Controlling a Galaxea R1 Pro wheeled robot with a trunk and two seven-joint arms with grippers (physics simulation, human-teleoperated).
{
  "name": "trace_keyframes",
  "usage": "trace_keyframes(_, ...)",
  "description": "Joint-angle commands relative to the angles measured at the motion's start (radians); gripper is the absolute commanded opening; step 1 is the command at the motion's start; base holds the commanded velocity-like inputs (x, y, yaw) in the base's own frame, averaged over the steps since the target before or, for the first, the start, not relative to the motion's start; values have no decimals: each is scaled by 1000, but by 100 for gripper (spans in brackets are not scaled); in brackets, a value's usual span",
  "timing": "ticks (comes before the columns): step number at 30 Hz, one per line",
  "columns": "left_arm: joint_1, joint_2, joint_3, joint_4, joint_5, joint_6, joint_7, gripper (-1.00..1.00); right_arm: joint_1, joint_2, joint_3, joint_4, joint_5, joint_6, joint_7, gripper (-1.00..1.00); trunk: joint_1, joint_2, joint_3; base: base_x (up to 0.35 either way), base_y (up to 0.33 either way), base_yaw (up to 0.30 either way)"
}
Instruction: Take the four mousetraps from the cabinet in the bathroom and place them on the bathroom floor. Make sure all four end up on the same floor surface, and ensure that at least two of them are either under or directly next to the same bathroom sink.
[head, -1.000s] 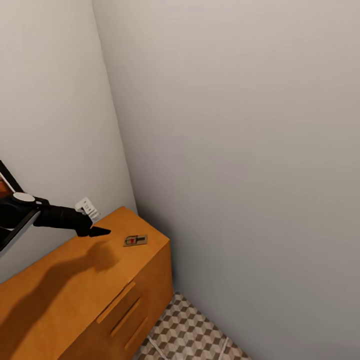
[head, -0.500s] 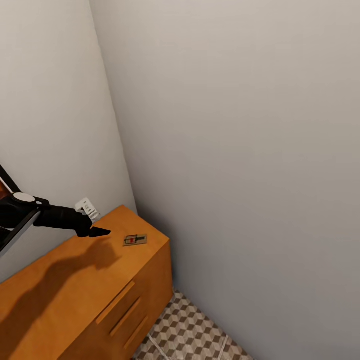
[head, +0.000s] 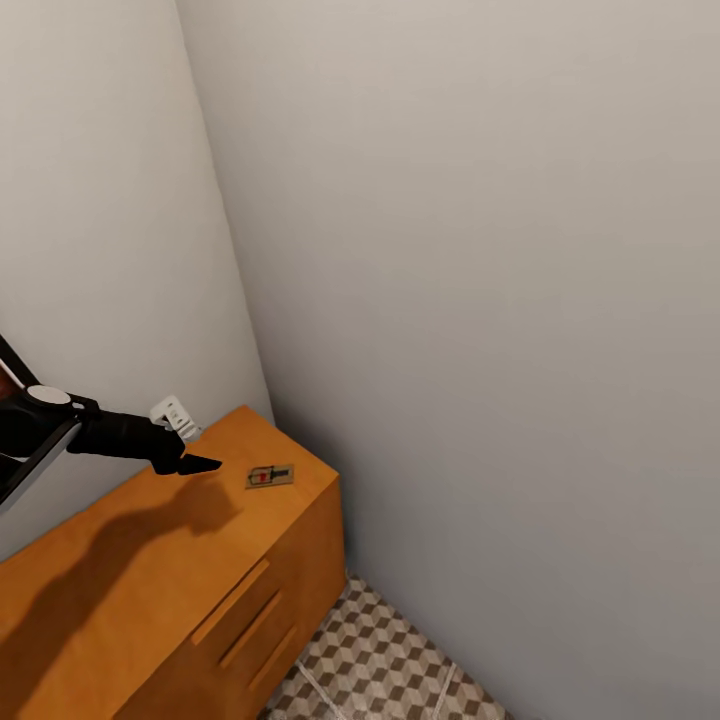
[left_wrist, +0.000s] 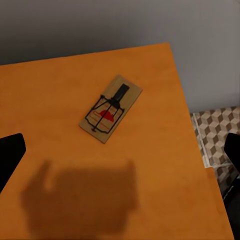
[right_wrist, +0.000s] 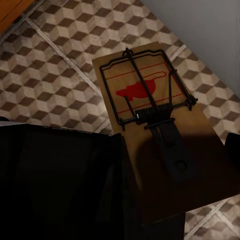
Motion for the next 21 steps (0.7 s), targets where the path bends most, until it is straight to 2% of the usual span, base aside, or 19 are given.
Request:
trace_keyframes(1,-2,1,-2,0,5,6,2,100,-1,0,6,1,6,-1,-12,-100,1,-2,-3,0,0,0)
trace_keyframes(21,-2,0,-14,-2,1,6,2,100,-1,0,6,1,6,-2,-12,-100,1,-2,-28,0,0,0)
